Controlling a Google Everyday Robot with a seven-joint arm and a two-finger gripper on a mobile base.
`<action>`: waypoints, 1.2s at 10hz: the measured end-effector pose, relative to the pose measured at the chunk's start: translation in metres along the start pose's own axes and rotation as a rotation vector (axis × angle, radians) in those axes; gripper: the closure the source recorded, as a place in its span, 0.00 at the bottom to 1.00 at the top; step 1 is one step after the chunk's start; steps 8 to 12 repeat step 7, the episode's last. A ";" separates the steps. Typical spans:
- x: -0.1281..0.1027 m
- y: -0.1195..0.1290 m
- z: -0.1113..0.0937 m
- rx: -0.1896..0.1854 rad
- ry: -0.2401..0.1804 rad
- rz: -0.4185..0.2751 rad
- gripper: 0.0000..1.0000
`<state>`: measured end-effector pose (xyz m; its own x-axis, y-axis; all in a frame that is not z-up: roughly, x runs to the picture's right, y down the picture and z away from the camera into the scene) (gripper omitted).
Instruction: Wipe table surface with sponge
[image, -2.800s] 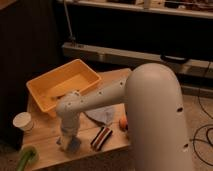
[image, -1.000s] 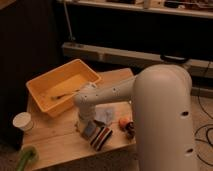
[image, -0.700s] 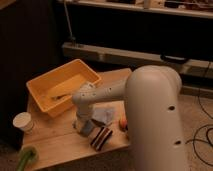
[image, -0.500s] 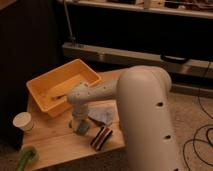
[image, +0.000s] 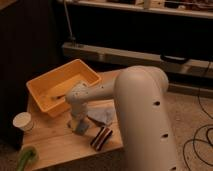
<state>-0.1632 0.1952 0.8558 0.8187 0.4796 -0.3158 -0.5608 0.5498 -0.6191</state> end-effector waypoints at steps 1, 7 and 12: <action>-0.007 0.010 0.001 -0.009 0.004 -0.037 0.94; -0.057 0.088 0.002 -0.018 0.102 -0.125 0.94; -0.057 0.088 0.002 -0.018 0.102 -0.125 0.94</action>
